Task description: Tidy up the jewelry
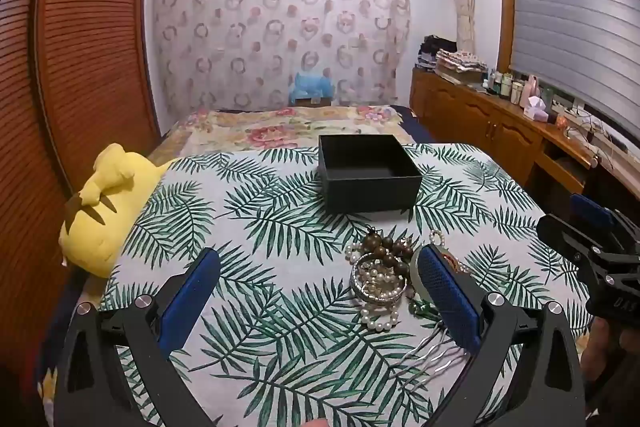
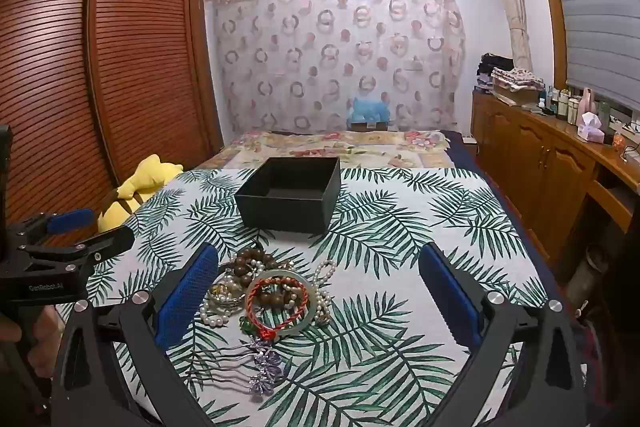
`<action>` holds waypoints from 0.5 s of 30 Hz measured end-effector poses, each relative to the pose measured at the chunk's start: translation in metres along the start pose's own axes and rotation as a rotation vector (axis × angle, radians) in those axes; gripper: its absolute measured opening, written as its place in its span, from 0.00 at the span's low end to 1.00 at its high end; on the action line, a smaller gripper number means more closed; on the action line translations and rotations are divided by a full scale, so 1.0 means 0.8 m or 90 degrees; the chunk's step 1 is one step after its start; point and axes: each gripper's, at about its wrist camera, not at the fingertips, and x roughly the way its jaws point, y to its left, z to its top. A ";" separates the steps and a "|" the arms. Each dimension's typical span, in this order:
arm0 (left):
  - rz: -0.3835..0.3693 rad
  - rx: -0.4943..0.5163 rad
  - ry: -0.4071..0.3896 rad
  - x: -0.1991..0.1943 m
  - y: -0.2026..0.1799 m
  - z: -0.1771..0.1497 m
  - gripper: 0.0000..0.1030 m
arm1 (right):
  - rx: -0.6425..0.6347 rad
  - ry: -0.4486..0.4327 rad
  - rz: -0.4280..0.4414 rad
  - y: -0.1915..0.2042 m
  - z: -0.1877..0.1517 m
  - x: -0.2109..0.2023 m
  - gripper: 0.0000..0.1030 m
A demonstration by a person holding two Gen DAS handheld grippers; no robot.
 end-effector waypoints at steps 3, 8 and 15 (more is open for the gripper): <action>-0.002 -0.001 0.000 0.001 -0.001 0.000 0.93 | 0.000 0.002 0.000 0.000 0.000 0.000 0.98; -0.003 -0.004 -0.006 0.000 0.000 0.000 0.93 | 0.001 0.001 0.001 0.000 0.000 0.000 0.98; -0.002 -0.003 -0.008 0.000 0.000 0.000 0.93 | 0.001 0.001 0.001 0.000 0.000 0.000 0.98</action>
